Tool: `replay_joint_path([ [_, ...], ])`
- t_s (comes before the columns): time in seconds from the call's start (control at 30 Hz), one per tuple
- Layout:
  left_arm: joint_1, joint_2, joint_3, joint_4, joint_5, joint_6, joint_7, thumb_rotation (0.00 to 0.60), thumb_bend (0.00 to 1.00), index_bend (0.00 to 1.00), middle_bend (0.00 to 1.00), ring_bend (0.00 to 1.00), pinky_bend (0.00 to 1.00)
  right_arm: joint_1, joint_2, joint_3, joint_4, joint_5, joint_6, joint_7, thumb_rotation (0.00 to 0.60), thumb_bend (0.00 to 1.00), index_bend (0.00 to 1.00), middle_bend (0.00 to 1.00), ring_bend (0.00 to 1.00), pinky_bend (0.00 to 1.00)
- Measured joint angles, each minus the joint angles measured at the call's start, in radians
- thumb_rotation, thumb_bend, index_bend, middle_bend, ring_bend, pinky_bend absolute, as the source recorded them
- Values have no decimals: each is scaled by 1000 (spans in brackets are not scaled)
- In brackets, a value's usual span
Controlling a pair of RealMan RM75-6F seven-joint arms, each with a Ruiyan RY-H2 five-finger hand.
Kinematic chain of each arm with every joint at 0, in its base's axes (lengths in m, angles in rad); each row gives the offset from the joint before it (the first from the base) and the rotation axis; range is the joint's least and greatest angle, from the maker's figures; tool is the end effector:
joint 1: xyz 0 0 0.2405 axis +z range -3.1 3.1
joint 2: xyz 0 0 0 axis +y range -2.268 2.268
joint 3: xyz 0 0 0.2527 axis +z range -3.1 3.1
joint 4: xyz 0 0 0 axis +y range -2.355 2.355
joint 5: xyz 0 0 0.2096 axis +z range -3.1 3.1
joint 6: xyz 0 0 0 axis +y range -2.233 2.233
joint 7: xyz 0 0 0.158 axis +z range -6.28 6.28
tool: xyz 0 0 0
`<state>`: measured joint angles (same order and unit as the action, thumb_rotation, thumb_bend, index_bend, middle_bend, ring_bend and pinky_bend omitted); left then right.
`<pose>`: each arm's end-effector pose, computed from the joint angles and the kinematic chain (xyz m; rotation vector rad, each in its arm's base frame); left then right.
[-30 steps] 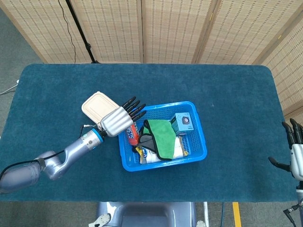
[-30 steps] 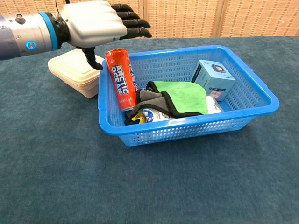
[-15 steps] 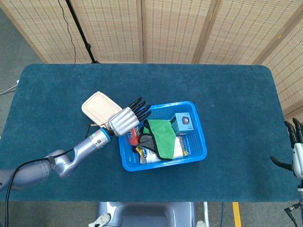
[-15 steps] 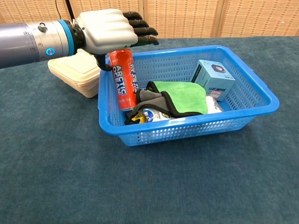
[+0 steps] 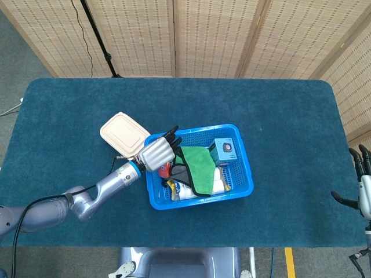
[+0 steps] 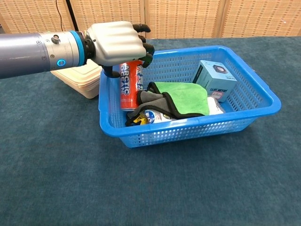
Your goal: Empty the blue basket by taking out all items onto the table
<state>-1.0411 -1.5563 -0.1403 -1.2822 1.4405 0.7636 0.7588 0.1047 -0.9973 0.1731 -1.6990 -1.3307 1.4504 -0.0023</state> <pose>-0.0537 0.3887 -0.0424 -2.2295 0.2204 -0.6440 -0.3066 -0.2232 0.2123 1.2197 -0.8709 0.8953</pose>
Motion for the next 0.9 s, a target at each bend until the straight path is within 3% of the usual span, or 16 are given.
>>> replay_joint_path([
  [0.13,-1,-5,3,-3,-8,18,18,600,460,682,532,510,75,1,2,-2,1,-3,-3,7,600,0,0,0,0,0],
  [0.47,10,35,-9,-54,4,101,5,600,467,703,545,527,86,-4,7,-5,-7,-16,8,13,600,0,0,0,0,0],
  [0.9,108,263,-49,-223,-2,259,-85,600,465,713,556,535,86,-13,12,-22,-24,-61,28,15,600,0,0,0,0,0],
])
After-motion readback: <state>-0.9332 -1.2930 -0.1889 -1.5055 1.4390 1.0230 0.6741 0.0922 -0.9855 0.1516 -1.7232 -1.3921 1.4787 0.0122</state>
